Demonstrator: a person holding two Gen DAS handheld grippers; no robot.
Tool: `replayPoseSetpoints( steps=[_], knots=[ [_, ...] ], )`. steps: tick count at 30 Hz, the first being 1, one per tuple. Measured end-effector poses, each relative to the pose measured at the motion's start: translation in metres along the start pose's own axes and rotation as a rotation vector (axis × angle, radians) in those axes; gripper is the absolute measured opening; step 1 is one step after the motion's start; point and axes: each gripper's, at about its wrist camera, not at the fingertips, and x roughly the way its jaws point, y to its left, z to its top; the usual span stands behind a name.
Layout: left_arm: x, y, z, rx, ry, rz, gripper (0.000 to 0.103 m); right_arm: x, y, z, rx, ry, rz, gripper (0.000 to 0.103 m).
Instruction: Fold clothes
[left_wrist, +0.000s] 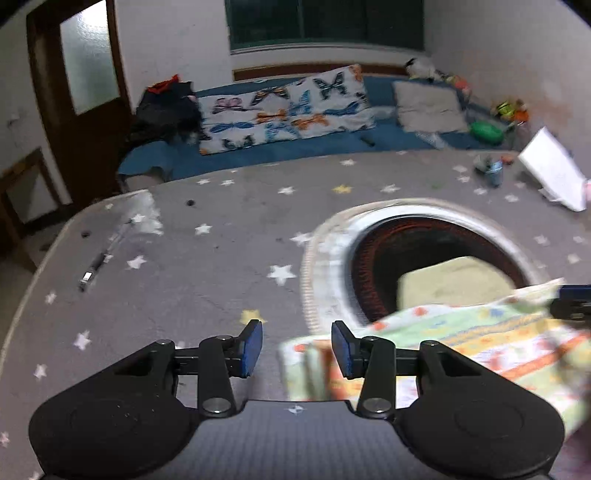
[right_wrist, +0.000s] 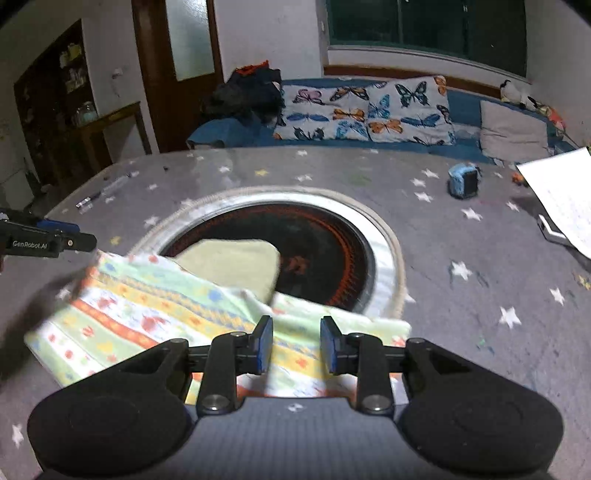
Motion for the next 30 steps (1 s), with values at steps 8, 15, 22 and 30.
replayPoseSetpoints(
  steps=[8, 15, 22, 30],
  knots=[
    [0.000, -0.041, -0.017, 0.041, 0.053, -0.125, 0.045, 0.021, 0.036, 0.010, -0.026, 0.027, 0.046, 0.028],
    [0.020, -0.045, -0.027, 0.018, 0.094, -0.110, 0.045, 0.031, 0.047, 0.013, -0.033, 0.027, 0.037, 0.028],
    [0.004, -0.036, -0.030, 0.002, 0.065, -0.089, 0.045, 0.029, 0.056, 0.014, -0.043, 0.014, 0.039, 0.036],
    [-0.023, -0.026, -0.054, -0.009, 0.038, -0.064, 0.045, -0.010, 0.090, -0.013, -0.151, -0.015, 0.122, 0.038]
  ],
)
